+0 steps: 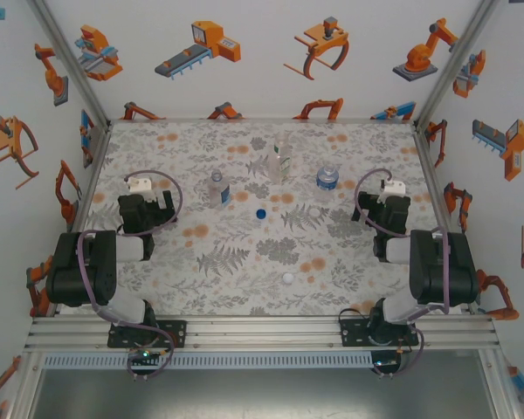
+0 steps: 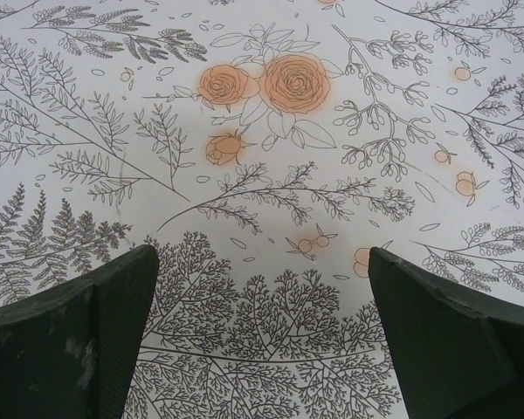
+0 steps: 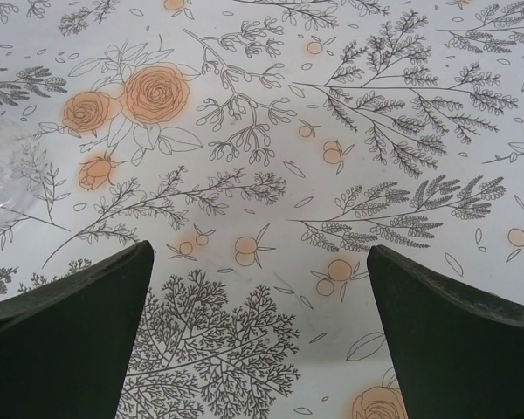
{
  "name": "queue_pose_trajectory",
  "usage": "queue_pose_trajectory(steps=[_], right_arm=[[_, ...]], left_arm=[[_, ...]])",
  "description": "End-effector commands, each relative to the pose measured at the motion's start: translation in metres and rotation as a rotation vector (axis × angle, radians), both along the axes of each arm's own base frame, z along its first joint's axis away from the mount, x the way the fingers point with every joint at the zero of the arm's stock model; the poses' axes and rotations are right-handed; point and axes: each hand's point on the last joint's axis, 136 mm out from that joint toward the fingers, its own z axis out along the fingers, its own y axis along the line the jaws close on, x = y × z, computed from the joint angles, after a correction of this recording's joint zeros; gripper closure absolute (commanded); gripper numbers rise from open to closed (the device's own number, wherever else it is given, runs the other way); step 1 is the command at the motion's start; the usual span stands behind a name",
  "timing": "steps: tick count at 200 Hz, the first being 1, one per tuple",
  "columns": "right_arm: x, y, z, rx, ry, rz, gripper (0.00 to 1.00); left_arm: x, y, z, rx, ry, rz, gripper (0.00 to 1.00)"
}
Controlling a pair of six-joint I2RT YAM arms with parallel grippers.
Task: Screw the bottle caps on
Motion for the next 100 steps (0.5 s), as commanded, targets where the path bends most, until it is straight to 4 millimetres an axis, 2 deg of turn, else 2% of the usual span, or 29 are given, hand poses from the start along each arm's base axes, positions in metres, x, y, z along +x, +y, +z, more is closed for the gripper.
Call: queue_pose_trajectory(steps=[1, 100], right_arm=[[0.0078, 0.0009, 0.0120, 0.009, -0.043, 0.012, 0.01], [0.0084, 0.0015, 0.0118, 0.008, -0.039, 0.015, 0.01]], left_arm=[[0.0065, -0.0023, 0.0096, -0.012, -0.023, -0.014, 0.03], [0.0065, -0.0020, 0.0099, -0.014, -0.024, -0.014, 0.03]])
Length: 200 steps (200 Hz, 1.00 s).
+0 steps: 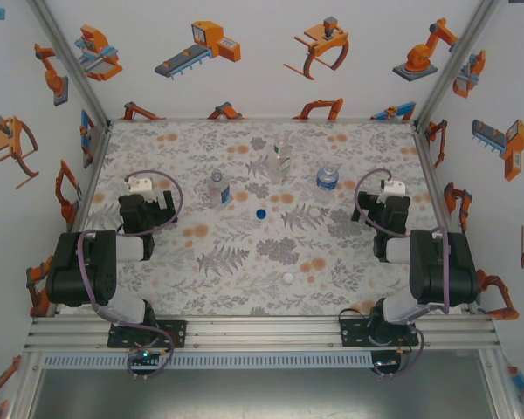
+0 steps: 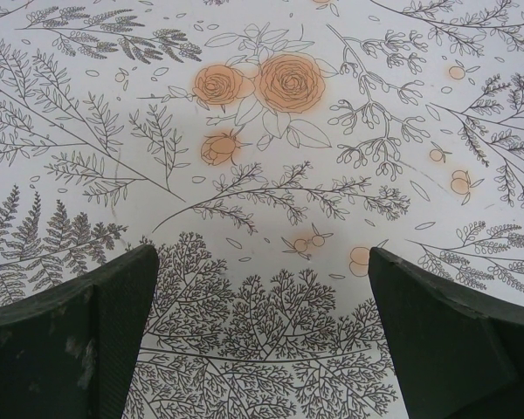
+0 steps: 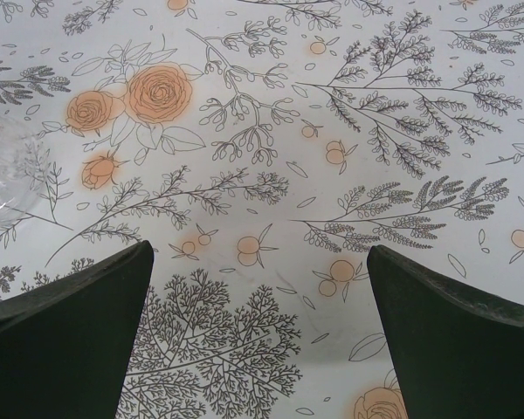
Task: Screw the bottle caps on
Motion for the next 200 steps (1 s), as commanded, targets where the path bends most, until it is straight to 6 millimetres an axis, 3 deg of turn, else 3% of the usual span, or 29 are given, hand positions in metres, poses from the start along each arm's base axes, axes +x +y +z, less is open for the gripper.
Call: queue_pose_trajectory(steps=[1, 45, 121, 151, 200], right_arm=[[0.008, 0.001, 0.012, 0.007, -0.038, 0.011, 0.01], [0.007, 0.017, 0.020, -0.003, -0.055, 0.105, 0.01], [-0.001, 0.042, 0.062, -0.022, -0.058, 0.238, 0.04], [0.001, 0.065, 0.085, 0.017, -0.082, 0.352, 0.11], [0.004, 0.111, 0.106, 0.041, -0.168, 0.556, 0.10]], left_arm=[[0.006, -0.001, 0.010, -0.011, -0.023, -0.007, 0.03], [0.010, -0.003, 0.018, -0.002, 0.011, -0.015, 0.03], [-0.006, -0.009, 0.067, -0.013, -0.005, -0.025, 0.03], [-0.014, -0.008, 0.087, -0.038, 0.024, -0.004, 0.03], [-0.039, -0.015, 0.113, -0.103, 0.037, -0.025, 0.03]])
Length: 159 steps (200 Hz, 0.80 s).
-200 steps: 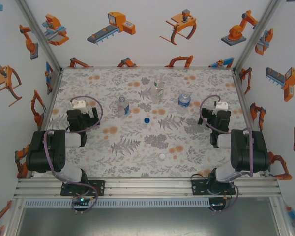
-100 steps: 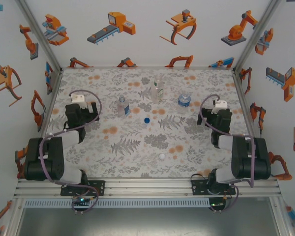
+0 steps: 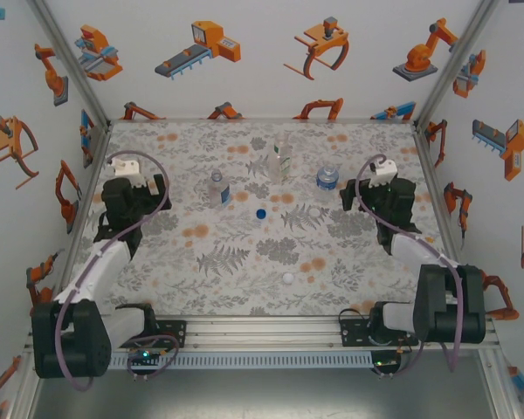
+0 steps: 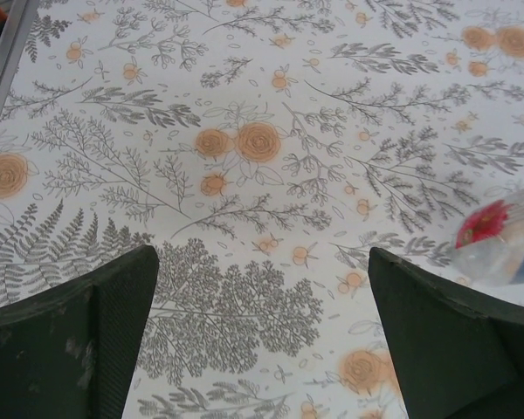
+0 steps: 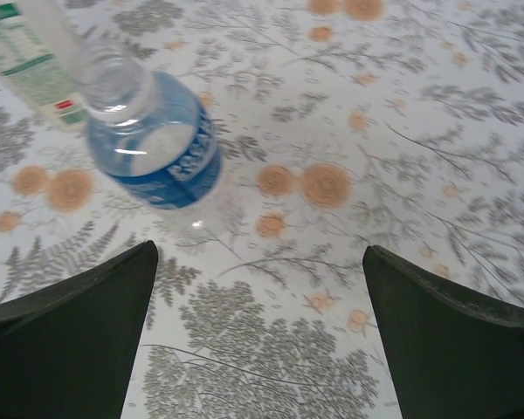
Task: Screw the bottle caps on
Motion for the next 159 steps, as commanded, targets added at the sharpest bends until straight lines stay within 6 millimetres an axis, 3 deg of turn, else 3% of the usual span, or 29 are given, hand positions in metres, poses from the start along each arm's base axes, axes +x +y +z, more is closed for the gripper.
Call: queue_pose_trajectory(steps=[1, 34, 81, 121, 159], right_arm=[[0.000, 0.031, 0.017, 0.013, -0.063, 0.152, 0.10], [0.010, 0.056, 0.015, -0.018, -0.072, 0.209, 0.08], [0.040, 0.076, 0.004, -0.033, -0.064, 0.211, 0.07], [0.066, 0.082, -0.004, -0.036, -0.054, 0.192, 0.08], [0.076, 0.086, -0.005, -0.038, -0.047, 0.202, 0.15]], left_arm=[[-0.016, -0.008, 0.004, -0.056, 0.061, -0.022, 0.03], [-0.033, -0.017, 0.006, -0.124, 0.136, -0.048, 0.03], [-0.048, -0.022, 0.001, -0.209, 0.235, -0.029, 0.03], [-0.054, -0.029, 0.007, -0.231, 0.224, -0.064, 0.03], [-0.056, -0.033, 0.008, -0.253, 0.224, -0.083, 0.03]])
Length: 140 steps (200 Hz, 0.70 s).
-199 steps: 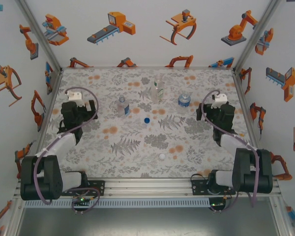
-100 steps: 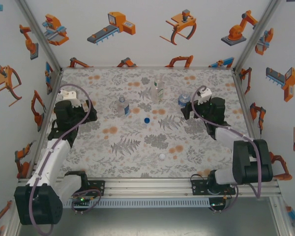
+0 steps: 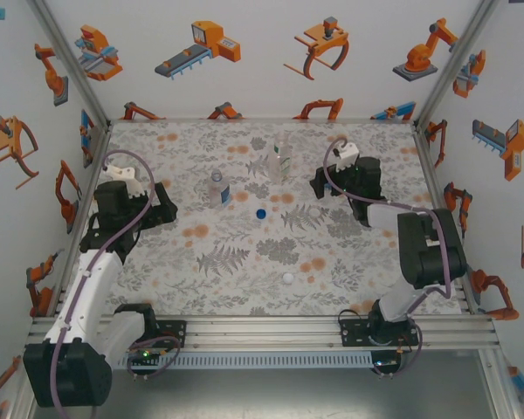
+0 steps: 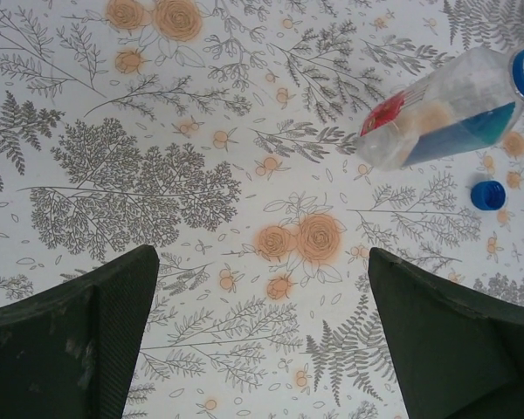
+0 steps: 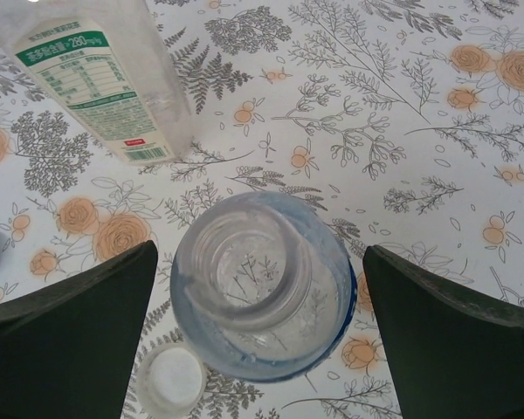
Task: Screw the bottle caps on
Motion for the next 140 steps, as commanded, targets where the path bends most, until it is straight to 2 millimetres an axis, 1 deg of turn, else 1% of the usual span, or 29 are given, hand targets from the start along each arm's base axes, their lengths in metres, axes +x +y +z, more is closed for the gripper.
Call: queue_pose_trajectory(steps=[1, 15, 80, 117, 140], right_arm=[[0.012, 0.005, 0.022, -0.003, -0.075, 0.009, 0.15], [0.011, 0.007, 0.022, -0.006, -0.075, 0.015, 0.18], [0.006, 0.008, 0.021, -0.009, -0.071, 0.017, 0.38], [0.004, 0.006, 0.021, -0.009, -0.057, 0.006, 0.44], [-0.001, 0.006, 0.030, 0.007, -0.052, -0.004, 0.49]], left_arm=[[-0.003, -0.008, 0.008, -0.046, -0.003, -0.021, 0.03], [-0.003, -0.008, 0.008, -0.051, -0.005, -0.018, 0.03], [-0.001, -0.007, 0.002, -0.049, 0.019, -0.010, 0.03], [0.000, -0.004, 0.006, -0.048, 0.023, 0.012, 0.03], [0.002, -0.005, 0.013, -0.051, 0.033, 0.012, 0.03]])
